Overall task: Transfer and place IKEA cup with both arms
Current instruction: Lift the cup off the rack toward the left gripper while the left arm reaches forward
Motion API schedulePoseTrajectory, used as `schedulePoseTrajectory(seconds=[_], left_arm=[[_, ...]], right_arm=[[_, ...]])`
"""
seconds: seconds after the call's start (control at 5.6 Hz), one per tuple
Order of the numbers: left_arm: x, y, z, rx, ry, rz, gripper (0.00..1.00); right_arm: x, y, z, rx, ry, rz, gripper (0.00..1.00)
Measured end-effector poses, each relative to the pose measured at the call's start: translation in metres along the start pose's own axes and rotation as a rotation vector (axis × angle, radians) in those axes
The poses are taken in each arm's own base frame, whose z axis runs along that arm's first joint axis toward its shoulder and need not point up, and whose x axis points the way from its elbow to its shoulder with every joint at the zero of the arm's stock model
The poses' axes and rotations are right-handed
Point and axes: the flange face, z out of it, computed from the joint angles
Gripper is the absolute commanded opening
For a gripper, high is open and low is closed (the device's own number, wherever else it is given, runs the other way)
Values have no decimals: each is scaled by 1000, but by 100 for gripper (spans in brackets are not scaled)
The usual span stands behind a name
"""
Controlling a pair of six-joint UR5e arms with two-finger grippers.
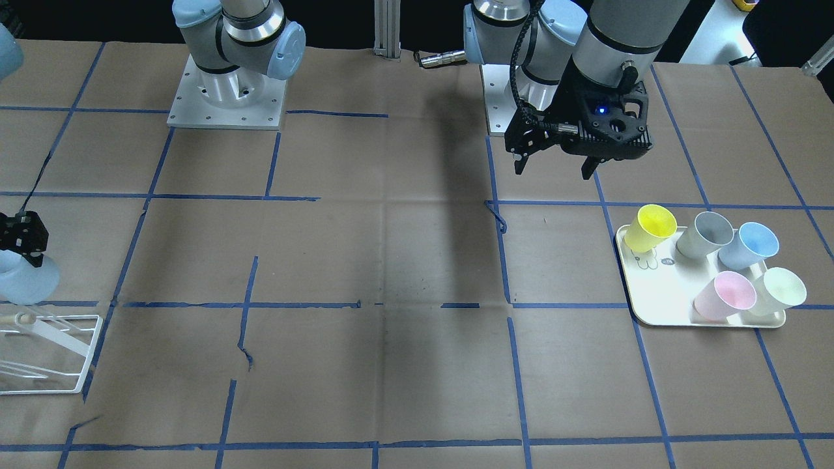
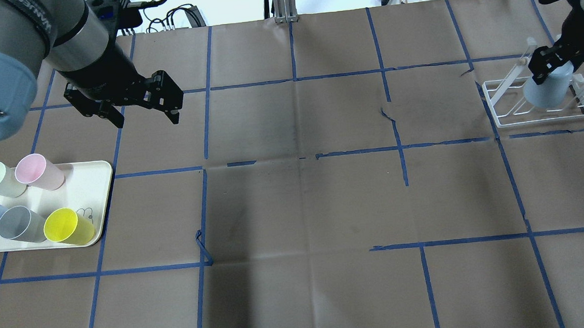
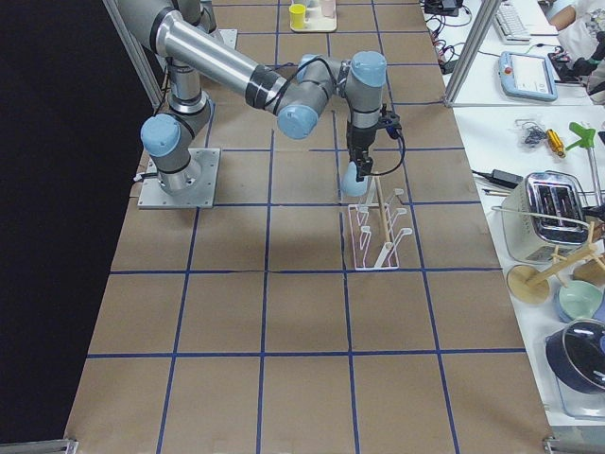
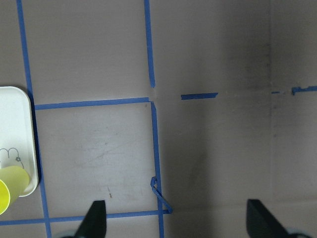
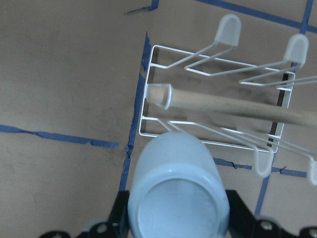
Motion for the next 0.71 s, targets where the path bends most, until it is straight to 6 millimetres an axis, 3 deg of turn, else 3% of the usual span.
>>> schedulePoseTrajectory(seconds=[0.36,0.54,0.71], left_arm=[[8,8,6,-37,6,-53,99],[11,10,9,-44,5,-98,99],[11,10,8,-44,7,-113,99]], right_arm=[[-2,9,-76,-25,-59,-10,31],[-17,17,-101,-38,-187,-12,31],[-40,23,-109,-54,-398,5,31]])
